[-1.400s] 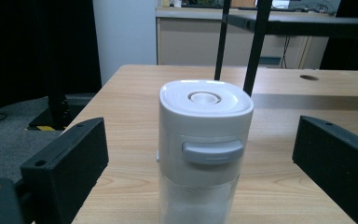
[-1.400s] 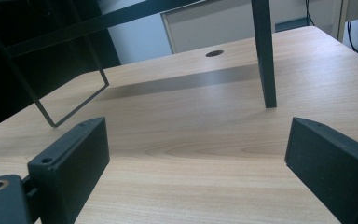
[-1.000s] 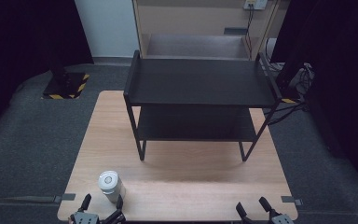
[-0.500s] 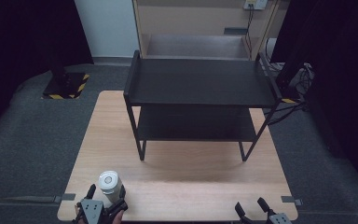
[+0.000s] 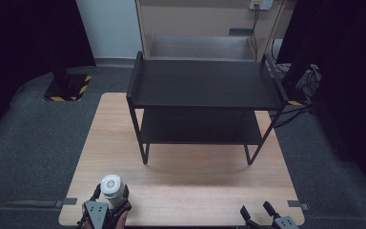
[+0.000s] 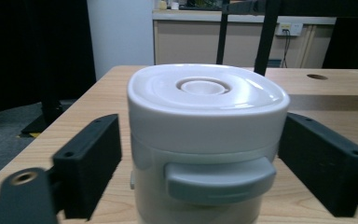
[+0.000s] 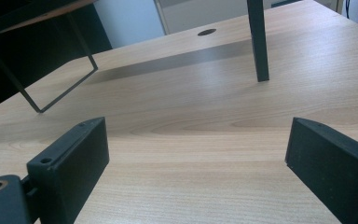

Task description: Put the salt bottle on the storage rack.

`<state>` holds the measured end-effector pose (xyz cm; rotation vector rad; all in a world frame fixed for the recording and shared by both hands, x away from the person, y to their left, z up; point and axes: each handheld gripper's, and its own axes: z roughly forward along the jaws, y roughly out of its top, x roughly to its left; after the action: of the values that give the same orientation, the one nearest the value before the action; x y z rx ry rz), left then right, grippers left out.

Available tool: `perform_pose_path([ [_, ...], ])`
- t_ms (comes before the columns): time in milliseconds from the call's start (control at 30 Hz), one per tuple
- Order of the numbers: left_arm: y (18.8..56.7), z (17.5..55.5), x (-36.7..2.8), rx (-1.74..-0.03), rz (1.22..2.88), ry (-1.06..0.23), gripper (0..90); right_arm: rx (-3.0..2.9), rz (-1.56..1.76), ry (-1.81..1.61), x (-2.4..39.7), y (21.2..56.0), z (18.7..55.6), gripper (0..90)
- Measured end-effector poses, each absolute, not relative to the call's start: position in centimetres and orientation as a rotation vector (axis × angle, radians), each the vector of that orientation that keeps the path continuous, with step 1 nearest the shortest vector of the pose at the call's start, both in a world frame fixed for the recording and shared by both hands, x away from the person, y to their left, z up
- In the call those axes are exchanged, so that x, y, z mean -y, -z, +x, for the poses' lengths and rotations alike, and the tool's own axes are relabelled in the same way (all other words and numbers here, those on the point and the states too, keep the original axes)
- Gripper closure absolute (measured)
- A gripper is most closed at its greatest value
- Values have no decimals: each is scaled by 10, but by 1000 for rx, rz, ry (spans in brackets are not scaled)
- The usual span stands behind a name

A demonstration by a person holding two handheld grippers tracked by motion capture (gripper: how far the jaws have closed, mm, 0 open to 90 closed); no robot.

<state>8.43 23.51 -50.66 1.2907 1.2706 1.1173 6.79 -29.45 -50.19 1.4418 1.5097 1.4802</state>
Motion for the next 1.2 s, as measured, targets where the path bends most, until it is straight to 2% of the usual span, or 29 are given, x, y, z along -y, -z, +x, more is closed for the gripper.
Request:
perform_pose_path([
  [100, 509, 83, -239, -1270, 1272, -1107, 290, -1512, 1443, -1479, 295, 501, 69, 61],
  [600, 487, 77, -239, -1261, 1326, -1077, 300, -1502, 1433, -1479, 295, 499, 65, 65],
  [900, 441, 76, -216, -1178, 1340, -1024, 300, -1492, 1390, -1512, 298, 495, 65, 67],
  [1200, 397, 92, -184, -1114, 1334, -976, 300, -1488, 1357, -1556, 304, 492, 67, 69],
])
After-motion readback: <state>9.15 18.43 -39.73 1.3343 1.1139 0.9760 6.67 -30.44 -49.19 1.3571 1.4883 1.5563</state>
